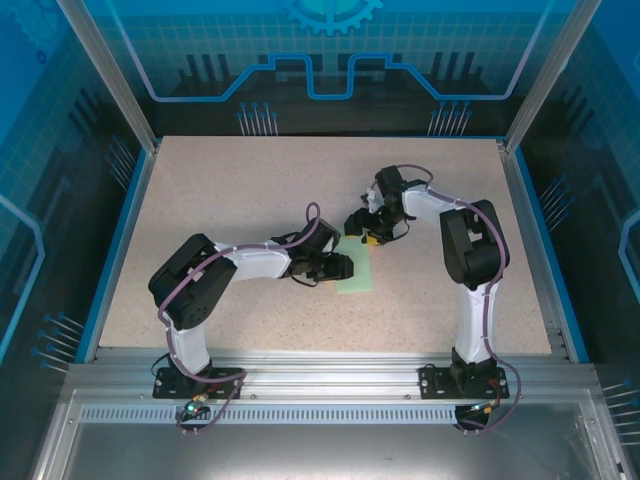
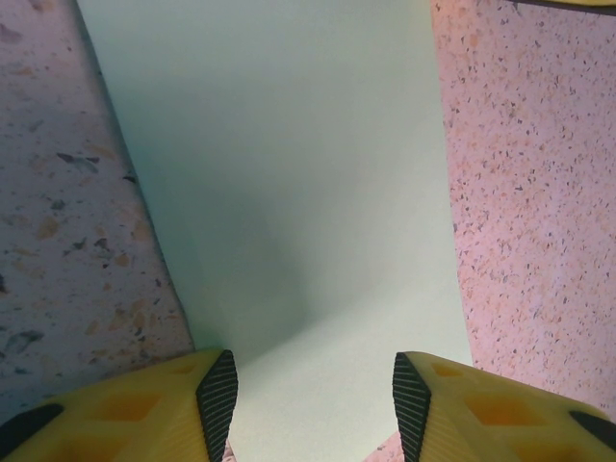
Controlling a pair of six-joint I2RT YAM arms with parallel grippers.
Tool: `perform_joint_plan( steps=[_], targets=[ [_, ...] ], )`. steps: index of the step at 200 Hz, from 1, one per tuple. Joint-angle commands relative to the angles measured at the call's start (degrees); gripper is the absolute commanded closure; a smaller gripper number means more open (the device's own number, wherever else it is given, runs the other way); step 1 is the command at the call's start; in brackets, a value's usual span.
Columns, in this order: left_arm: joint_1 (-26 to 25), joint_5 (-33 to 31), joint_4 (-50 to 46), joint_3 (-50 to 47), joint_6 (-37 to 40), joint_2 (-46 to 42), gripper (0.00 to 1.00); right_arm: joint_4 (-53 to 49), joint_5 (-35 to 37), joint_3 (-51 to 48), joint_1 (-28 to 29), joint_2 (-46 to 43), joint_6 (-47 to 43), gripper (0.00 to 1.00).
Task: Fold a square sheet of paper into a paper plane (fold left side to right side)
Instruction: Fold the triangle a second time at the center of the table.
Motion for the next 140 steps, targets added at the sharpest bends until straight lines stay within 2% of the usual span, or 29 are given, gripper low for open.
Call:
perform_joint_plan(
  steps=[1, 28, 55, 99, 140],
  targets=[
    [-0.39, -1.12, -2.85, -1.79, -0.25, -0.81, 0.49, -3.05, 3.74, 3.47, -0.09, 0.08, -1.07, 0.36],
    [-0.43, -1.14, -2.87, -1.81, -0.24, -0.86, 0.49, -4.30, 7.19, 5.64, -0.05, 1.49, -1.96, 0.29],
    [-0.44, -1.12, -2.75, -1.91, -0.25, -1.05, 0.49, -4.96, 8.42, 7.21, 0.04, 2.92, -2.13, 0.26],
    [-0.45, -1.20, -2.74, -2.10, -0.24, -1.05, 0.49, -4.79, 5.91, 8.31, 0.70, 4.79, -1.88, 0.27],
    [-0.39, -1.36, -2.64, -2.30, -0.26, -1.23, 0.49, -3.17, 3.24, 6.86, 1.09, 3.72, -1.51, 0.32]
  ],
)
